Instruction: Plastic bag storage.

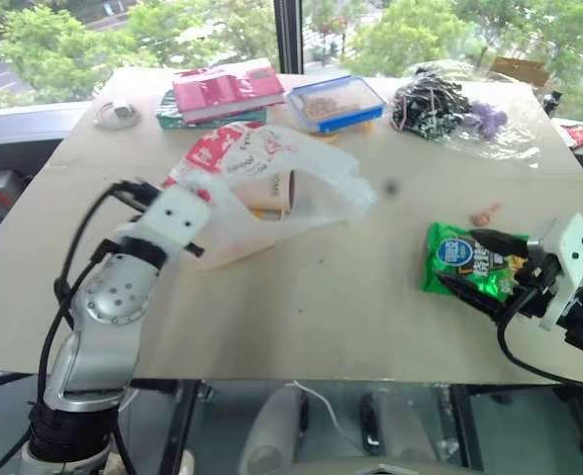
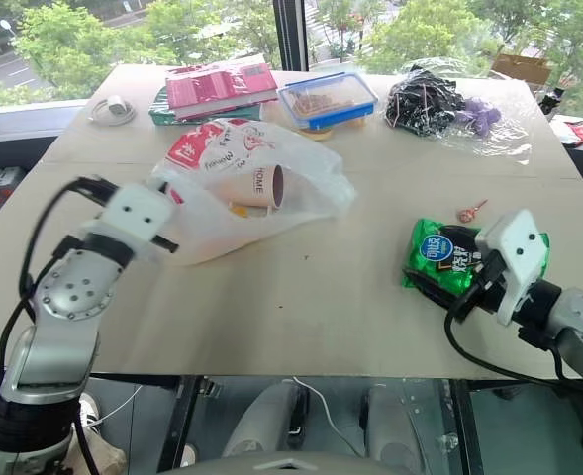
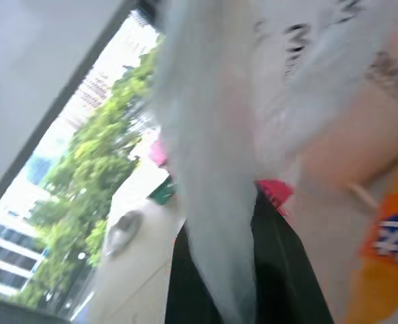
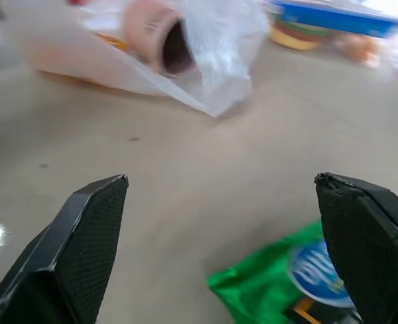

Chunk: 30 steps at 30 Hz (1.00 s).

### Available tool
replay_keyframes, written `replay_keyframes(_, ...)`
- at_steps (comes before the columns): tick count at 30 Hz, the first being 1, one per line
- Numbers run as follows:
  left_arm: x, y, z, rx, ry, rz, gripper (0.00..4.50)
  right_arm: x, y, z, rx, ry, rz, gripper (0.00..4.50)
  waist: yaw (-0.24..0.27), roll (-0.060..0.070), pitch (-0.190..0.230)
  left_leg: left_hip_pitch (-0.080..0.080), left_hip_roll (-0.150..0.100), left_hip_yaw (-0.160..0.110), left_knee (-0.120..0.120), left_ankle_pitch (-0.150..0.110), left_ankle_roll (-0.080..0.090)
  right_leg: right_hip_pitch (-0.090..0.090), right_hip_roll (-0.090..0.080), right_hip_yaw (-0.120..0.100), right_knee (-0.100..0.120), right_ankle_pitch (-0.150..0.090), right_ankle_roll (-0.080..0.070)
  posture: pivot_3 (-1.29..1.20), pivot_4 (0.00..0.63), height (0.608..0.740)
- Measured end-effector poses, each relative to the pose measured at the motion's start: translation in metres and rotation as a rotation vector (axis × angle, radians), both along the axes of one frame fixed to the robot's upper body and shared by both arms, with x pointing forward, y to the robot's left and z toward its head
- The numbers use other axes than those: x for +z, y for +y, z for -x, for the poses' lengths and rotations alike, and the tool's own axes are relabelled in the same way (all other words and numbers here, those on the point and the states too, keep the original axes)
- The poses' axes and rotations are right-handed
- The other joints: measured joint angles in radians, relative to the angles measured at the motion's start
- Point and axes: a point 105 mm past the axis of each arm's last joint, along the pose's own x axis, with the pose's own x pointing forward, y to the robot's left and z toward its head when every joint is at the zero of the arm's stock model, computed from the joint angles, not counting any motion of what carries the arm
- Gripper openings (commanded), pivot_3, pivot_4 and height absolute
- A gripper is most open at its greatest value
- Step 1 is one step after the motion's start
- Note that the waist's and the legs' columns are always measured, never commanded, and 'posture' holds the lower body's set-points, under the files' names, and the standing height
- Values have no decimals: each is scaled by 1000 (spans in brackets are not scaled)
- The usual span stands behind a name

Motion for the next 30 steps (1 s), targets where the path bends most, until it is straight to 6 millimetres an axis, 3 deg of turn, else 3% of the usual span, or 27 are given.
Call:
replay_keyframes(6, 23, 7, 6, 19, -128, 25, 42, -10, -67, -11, -360, 76, -1, 4500, 5, 1, -1, 1, -1, 0, 0, 0, 0, 1, 1, 0, 0, 0, 0, 0, 150, 740)
replay_keyframes(16, 20, -15, 1, -128, -84, 62, 42, -25, -130, -12, -645, 305, -174, 4500, -3, 2, -2, 4, -1, 3, 0, 0, 0, 2, 3, 3, 3, 0, 0, 0, 150, 740)
replay_keyframes(24, 10, -20, 1, -152, -42, 83, 42, -45, -116, -18, -577, 527, -452, 4500, -3, 2, -2, 7, 0, 5, 0, 0, 1, 3, 5, 5, 6, 0, 0, 0, 150, 740)
replay_keyframes(30, 3, -21, 1, -155, -14, 101, 42, -63, -100, -29, -537, 625, -461, 4500, -4, 3, -3, 8, 0, 6, 0, 0, 1, 3, 5, 6, 8, 0, 0, 0, 150, 740)
